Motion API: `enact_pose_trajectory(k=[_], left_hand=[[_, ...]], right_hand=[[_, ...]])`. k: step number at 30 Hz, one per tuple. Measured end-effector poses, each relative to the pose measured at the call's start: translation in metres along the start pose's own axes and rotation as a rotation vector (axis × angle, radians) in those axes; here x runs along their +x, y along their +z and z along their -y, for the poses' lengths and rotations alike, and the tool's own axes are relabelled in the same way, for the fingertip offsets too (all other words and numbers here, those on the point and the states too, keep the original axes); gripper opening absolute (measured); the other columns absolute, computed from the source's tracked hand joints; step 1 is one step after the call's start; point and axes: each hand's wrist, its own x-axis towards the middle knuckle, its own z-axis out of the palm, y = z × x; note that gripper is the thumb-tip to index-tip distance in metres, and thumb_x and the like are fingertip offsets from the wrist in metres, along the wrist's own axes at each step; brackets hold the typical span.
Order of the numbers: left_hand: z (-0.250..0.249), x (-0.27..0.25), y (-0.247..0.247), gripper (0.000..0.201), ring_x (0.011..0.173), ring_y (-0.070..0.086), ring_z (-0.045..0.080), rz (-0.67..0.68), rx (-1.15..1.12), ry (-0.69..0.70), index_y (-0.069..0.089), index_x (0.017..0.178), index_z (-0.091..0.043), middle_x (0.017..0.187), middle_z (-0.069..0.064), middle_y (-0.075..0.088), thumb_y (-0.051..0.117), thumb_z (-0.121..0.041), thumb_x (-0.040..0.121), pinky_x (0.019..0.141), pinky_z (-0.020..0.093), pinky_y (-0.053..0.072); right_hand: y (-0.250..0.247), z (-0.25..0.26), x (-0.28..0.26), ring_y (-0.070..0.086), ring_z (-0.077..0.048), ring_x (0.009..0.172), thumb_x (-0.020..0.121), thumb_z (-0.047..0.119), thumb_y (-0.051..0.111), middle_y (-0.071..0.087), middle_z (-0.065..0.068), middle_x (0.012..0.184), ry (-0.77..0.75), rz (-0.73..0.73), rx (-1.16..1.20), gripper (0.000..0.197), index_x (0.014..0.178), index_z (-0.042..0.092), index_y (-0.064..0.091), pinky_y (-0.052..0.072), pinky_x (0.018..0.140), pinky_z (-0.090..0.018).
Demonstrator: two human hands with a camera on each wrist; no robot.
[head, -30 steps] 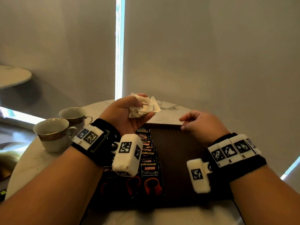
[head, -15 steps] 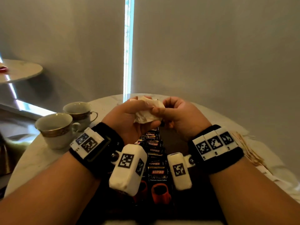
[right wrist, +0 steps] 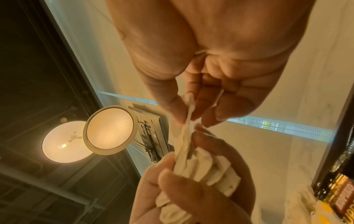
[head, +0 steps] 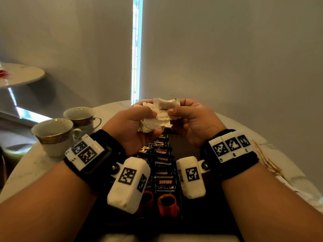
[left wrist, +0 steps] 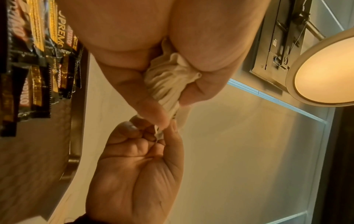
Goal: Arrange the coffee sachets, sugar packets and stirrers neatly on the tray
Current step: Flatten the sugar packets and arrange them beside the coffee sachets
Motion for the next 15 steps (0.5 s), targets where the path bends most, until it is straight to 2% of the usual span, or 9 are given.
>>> enact_pose_trajectory(k=[2,3,6,8,9,11,12,15], left_hand=[[-0.0002,-0.0014,0.0015,0.03,0.074,0.071,0.026,-0.011,0.016,-0.005,0.064,0.11,-0.009,0.106,0.02,0.066,0.052,0.0,0.084,0.053,0.03,0.058],[-0.0003,-0.002,0.0021,0.026,0.075,0.072,0.028,-0.039,0.021,-0.004,0.065,0.102,-0.012,0.105,0.02,0.065,0.053,0.001,0.082,0.053,0.031,0.059],[0.0004,-0.0007,0.0002,0.025,0.08,0.068,0.032,-0.142,0.038,0.021,0.064,0.094,-0.014,0.113,0.021,0.059,0.054,0.004,0.08,0.049,0.029,0.056],[0.0022,0.0001,0.0,0.019,0.079,0.063,0.028,-0.172,0.037,0.013,0.065,0.096,-0.011,0.114,0.02,0.058,0.059,-0.001,0.081,0.047,0.025,0.053],[0.0031,-0.0001,0.0006,0.025,0.077,0.063,0.025,-0.149,0.038,0.009,0.066,0.103,-0.008,0.111,0.019,0.059,0.066,-0.009,0.078,0.047,0.024,0.052],[0.0052,-0.0008,0.0019,0.052,0.07,0.063,0.017,-0.075,0.073,-0.017,0.065,0.118,-0.004,0.099,0.013,0.064,0.078,-0.024,0.072,0.048,0.021,0.051],[0.0057,-0.0015,0.0033,0.056,0.067,0.062,0.014,-0.039,0.094,-0.021,0.065,0.12,-0.004,0.092,0.01,0.066,0.08,-0.029,0.072,0.048,0.02,0.05],[0.0057,-0.0029,0.0051,0.051,0.065,0.062,0.015,-0.08,0.15,-0.006,0.064,0.118,-0.006,0.09,0.01,0.066,0.074,-0.03,0.074,0.047,0.021,0.05]], right_hand=[[-0.0013,-0.0036,0.005,0.069,-0.029,0.078,0.088,-0.008,0.054,0.067,-0.018,0.089,-0.011,-0.019,0.06,0.018,0.103,0.0,0.058,0.059,0.064,-0.039],[-0.0013,-0.0048,0.0071,0.068,-0.031,0.082,0.089,-0.008,0.051,0.065,-0.02,0.093,-0.02,-0.041,0.098,0.018,0.104,0.001,0.057,0.058,0.064,-0.039],[-0.0022,-0.0043,0.0086,0.065,-0.02,0.07,0.089,-0.009,0.049,0.066,-0.01,0.083,-0.048,-0.071,0.126,0.022,0.101,0.005,0.06,0.049,0.05,-0.026],[-0.0023,-0.003,0.0064,0.066,-0.018,0.067,0.088,-0.012,0.051,0.07,-0.009,0.084,-0.06,-0.056,0.133,0.028,0.107,0.006,0.062,0.049,0.046,-0.025],[-0.002,-0.0032,0.0057,0.068,-0.02,0.069,0.088,-0.013,0.053,0.071,-0.011,0.087,-0.066,-0.036,0.137,0.029,0.109,0.005,0.061,0.052,0.047,-0.027],[-0.0009,-0.0043,0.0045,0.07,-0.025,0.075,0.086,-0.015,0.055,0.07,-0.014,0.091,-0.077,-0.009,0.127,0.031,0.111,0.004,0.059,0.061,0.06,-0.038],[-0.0003,-0.0044,0.0041,0.071,-0.027,0.077,0.086,-0.016,0.055,0.07,-0.015,0.091,-0.082,0.003,0.119,0.031,0.11,0.003,0.059,0.061,0.066,-0.042],[0.0008,-0.0043,0.0034,0.072,-0.028,0.078,0.082,-0.015,0.059,0.071,-0.015,0.091,-0.089,0.05,0.112,0.031,0.107,0.003,0.06,0.061,0.063,-0.04]])
